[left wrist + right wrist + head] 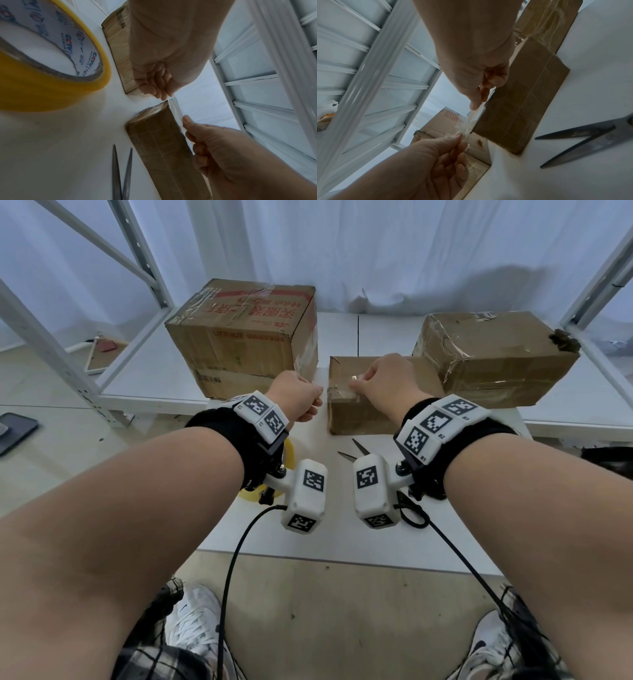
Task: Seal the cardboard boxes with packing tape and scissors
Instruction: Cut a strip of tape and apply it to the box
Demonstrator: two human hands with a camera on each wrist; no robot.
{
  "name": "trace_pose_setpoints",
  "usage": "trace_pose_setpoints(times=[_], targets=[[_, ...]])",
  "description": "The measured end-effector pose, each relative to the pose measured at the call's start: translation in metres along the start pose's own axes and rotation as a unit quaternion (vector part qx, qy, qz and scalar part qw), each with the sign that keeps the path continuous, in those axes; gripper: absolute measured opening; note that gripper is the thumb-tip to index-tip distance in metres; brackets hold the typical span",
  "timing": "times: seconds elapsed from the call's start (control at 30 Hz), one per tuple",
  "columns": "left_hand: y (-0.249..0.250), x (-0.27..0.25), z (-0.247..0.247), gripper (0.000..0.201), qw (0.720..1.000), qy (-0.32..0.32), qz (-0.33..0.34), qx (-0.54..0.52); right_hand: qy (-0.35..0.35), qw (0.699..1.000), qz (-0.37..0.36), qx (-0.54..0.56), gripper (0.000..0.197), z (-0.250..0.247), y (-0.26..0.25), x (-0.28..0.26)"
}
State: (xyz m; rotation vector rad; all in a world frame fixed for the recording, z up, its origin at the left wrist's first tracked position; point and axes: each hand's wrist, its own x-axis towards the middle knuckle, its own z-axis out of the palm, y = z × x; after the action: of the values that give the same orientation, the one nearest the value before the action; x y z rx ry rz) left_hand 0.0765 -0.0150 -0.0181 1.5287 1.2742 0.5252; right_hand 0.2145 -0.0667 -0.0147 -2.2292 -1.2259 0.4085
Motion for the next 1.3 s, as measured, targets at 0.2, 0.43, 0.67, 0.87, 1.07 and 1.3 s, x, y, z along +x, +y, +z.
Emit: trace_pose_setpoints(times=[0.2, 0.43, 0.67, 0.87, 1.07, 1.3], targets=[[-0.003, 0.002, 0.006, 0.018, 1.000, 0.015, -0.009, 0.004, 0.005, 1.000, 0.000, -0.023, 0.030, 0.008, -0.001, 0.005], [-0.009, 0.005, 0.010, 0.017, 1.000, 0.007, -0.014, -0.009, 0.038, 0.997, -0.017, -0.063, 0.058, 0.000, 0.006, -0.002], [-0.013, 0.009, 0.012, 0.023, 1.000, 0.001, -0.002, -0.014, -0.132, 0.911, -0.290, -0.263, 0.060, 0.007, 0.016, -0.013], [-0.015, 0.016, 0.013, 0.021, 1.000, -0.005, -0.014, 0.004, -0.145, 0.907, -0.234, -0.318, 0.072, 0.013, 0.032, -0.016], [-0.016, 0.016, 0.019, 0.029, 0.998, -0.031, -0.036, 0.048, -0.147, 0.917, -0.222, -0.297, 0.070, 0.015, 0.031, -0.018], [-0.009, 0.020, 0.021, 0.023, 0.989, 0.040, 0.117, 0.077, -0.155, 0.929, -0.222, -0.251, 0.072, 0.011, 0.031, -0.016]])
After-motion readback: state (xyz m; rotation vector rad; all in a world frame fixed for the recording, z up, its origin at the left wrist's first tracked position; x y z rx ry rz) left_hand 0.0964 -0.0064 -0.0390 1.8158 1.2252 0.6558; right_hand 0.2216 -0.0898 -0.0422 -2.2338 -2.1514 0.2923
